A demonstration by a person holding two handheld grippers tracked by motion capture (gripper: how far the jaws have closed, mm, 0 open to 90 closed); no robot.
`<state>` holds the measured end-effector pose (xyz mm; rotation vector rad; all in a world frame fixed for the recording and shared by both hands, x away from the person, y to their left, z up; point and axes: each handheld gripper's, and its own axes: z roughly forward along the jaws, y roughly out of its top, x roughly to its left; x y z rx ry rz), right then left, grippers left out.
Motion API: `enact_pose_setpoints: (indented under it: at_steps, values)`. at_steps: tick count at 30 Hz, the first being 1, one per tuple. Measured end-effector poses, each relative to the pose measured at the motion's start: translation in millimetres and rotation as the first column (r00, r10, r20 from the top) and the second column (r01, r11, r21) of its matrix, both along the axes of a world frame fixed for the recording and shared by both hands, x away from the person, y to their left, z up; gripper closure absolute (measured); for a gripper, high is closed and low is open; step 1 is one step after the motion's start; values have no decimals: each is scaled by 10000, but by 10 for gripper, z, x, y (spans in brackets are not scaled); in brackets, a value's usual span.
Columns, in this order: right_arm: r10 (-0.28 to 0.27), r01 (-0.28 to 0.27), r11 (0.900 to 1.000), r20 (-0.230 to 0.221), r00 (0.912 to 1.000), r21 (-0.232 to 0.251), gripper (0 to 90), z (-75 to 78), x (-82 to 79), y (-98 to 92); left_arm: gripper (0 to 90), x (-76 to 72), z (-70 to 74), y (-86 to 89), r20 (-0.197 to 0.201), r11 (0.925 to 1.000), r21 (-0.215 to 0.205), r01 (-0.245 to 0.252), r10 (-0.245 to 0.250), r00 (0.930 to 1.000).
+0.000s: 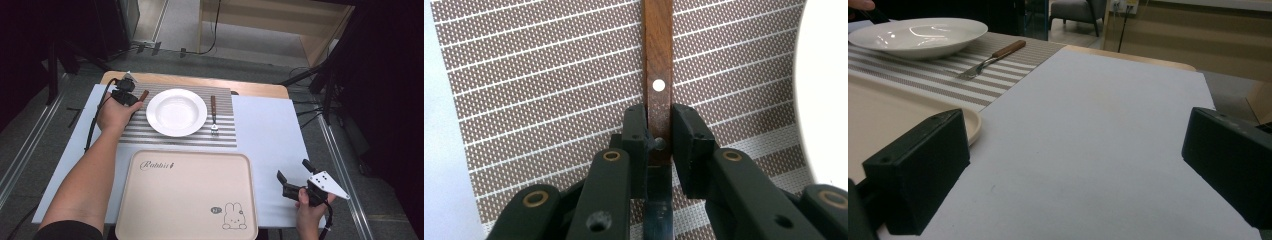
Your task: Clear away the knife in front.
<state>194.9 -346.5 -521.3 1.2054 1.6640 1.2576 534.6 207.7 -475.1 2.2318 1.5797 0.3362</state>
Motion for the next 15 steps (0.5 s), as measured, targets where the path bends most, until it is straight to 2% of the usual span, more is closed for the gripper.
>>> enact_pose_setpoints:
  at_steps: [4, 9, 15]
  values:
    - [13, -13, 10000, 3, 10000, 4, 0, 0, 0, 0, 755, -5, -2, -13, 71, 9999, 130, 35, -36, 10000]
    - [18, -18, 10000, 0, 10000, 2, 0, -1, 1, 1, 754, 5, -2, 19, -30, 9999, -116, -24, 24, 10000]
    - [52, -52, 10000, 33, 10000, -31, 0, 0, 0, 3, 754, 1, -2, 6, -9, 10000, -38, -8, 8, 10000]
